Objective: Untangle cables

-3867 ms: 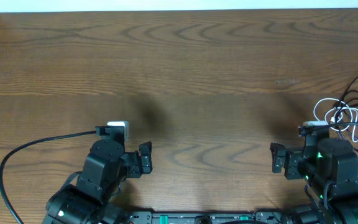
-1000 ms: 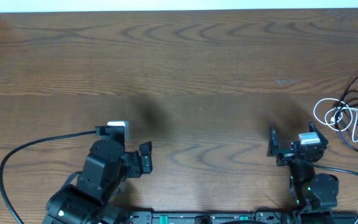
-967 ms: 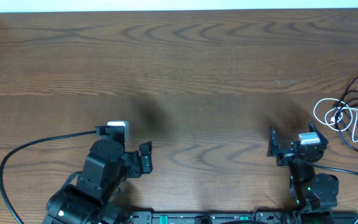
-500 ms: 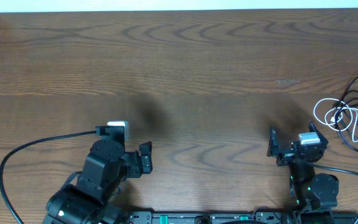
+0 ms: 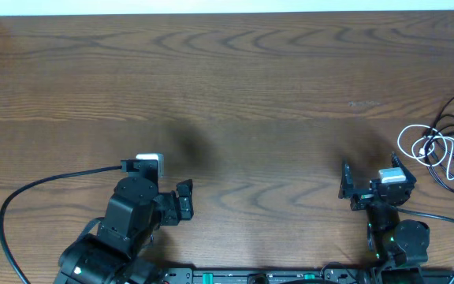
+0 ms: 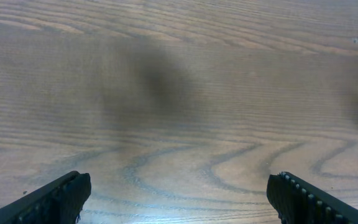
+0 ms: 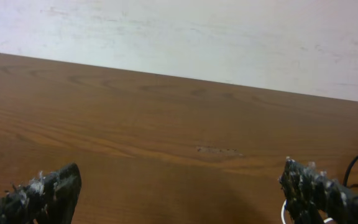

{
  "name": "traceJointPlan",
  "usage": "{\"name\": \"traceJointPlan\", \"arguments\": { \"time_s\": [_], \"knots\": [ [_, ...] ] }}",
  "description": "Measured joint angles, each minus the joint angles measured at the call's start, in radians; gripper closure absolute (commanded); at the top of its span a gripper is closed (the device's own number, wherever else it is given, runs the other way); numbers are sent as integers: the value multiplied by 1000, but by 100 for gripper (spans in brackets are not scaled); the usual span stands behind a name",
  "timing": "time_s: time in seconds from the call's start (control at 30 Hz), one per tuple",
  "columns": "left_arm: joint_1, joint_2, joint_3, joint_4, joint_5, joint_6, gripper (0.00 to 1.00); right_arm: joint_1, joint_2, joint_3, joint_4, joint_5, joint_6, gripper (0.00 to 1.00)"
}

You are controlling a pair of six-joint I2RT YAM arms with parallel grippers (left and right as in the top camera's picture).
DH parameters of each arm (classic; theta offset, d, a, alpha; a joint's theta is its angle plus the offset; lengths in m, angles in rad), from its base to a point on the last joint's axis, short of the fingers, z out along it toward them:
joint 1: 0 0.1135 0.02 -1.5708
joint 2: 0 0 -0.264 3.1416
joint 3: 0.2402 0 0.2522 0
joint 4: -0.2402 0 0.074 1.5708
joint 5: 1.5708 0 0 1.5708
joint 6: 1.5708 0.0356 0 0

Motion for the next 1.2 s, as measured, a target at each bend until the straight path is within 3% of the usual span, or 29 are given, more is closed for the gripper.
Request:
{"name": "traceJointPlan", "arguments": {
  "time_s": [1.03, 1.2],
  "knots": [
    [0, 0, 0, -2, 0, 2, 4, 0, 0, 0, 0, 0, 0, 1],
    [0, 0, 0, -72, 0, 3, 4, 0, 0, 0, 0, 0, 0, 1]
  ]
}}
